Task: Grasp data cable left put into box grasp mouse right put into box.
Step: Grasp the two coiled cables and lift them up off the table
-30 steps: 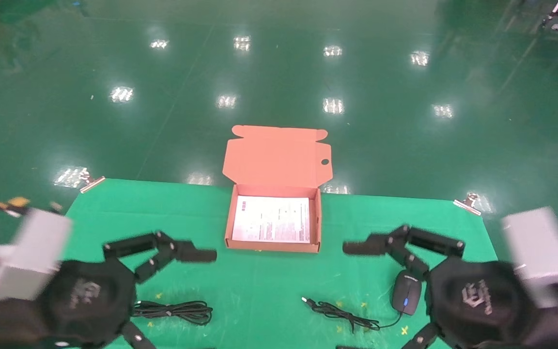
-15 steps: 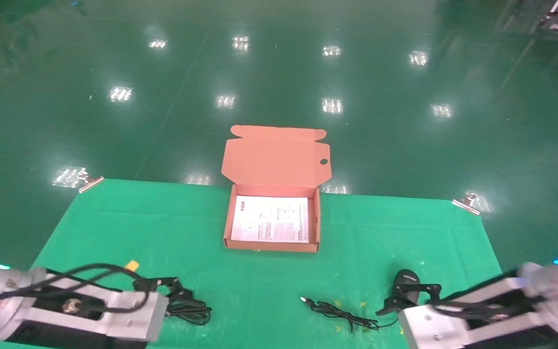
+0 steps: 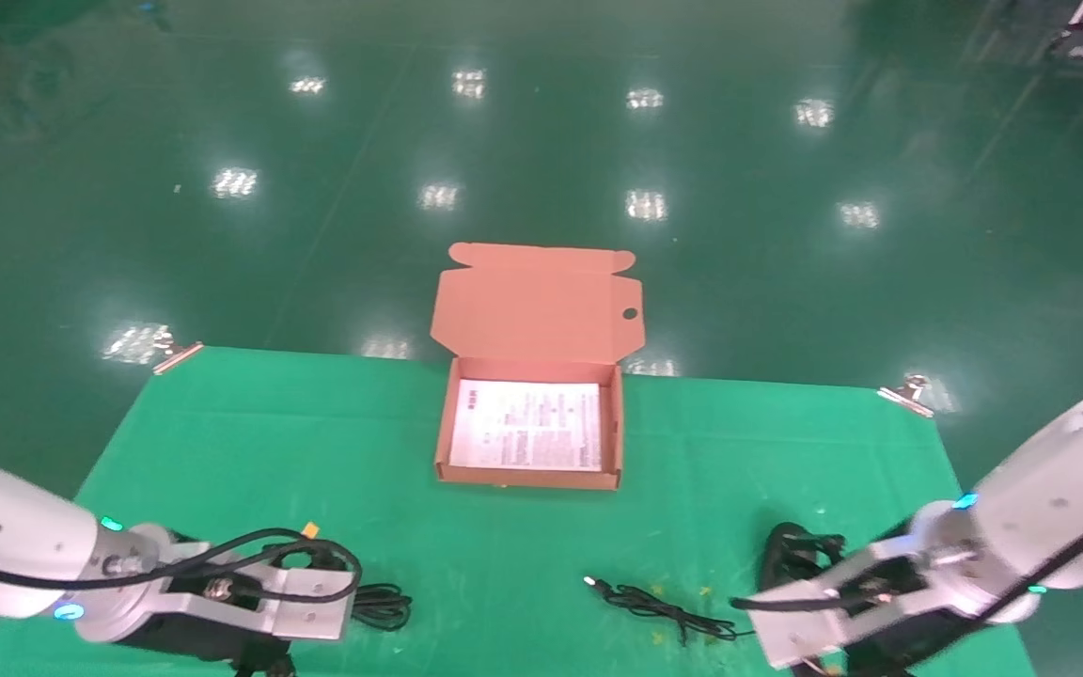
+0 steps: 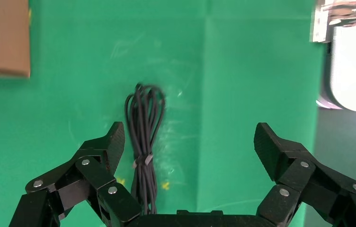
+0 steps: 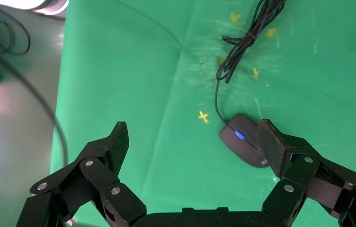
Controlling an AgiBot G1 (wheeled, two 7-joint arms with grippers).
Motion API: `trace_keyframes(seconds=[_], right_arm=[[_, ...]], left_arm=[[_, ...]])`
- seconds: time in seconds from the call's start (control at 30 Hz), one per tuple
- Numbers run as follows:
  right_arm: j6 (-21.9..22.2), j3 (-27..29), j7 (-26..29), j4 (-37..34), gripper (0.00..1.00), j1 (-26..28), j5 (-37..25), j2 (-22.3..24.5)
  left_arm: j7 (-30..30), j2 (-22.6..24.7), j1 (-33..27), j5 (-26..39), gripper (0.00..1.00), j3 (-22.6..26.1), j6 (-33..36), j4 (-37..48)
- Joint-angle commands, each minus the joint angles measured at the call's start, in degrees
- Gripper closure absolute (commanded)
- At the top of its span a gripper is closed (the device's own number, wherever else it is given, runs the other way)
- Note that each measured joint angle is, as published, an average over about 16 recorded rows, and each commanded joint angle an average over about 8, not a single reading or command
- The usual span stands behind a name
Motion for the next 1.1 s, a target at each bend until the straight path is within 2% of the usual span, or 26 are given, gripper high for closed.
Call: trace_keyframes(seconds=[0.03, 0.23, 0.43, 0.97, 1.0, 1.03, 1.1], right_arm=[[2.39, -0.43, 0.98, 0.01, 0.00, -1.38, -1.73, -0.24], [9.16, -0.89, 3.01, -0.99, 0.00, -5.91, -4.95, -1.24], [14.02, -1.25, 3.62, -3.83, 0.00, -9.03, -6.92, -2.71], [22.04, -1.04, -2.95, -19.47, 0.00, -11.16, -6.58, -10.18], [22.24, -0.99, -3.28, -20.43, 0.00, -11.12, -6.41, -10.67], [22.40, -0.95, -3.56, -21.25, 0.09, -11.09, -6.25, -11.09], [22.70, -0.90, -4.08, -22.88, 0.34, -11.06, -6.01, -11.89]], left_arm=[[-1.21, 0.88, 0.72, 1.46, 0.00, 0.46, -1.28, 1.71], [-1.52, 4.68, 0.30, 5.79, 0.00, 1.56, -5.44, 9.47], [0.01, 8.51, -0.45, 6.98, 0.00, 1.90, -8.54, 19.38], [9.47, 15.86, -5.44, 5.77, 0.00, 1.39, -12.11, 43.84], [10.11, 16.08, -5.62, 5.70, 0.06, 1.38, -12.19, 44.75], [10.68, 16.27, -5.76, 5.64, 0.18, 1.37, -12.27, 45.53], [11.74, 16.66, -6.01, 5.62, 0.43, 1.39, -12.48, 47.09]])
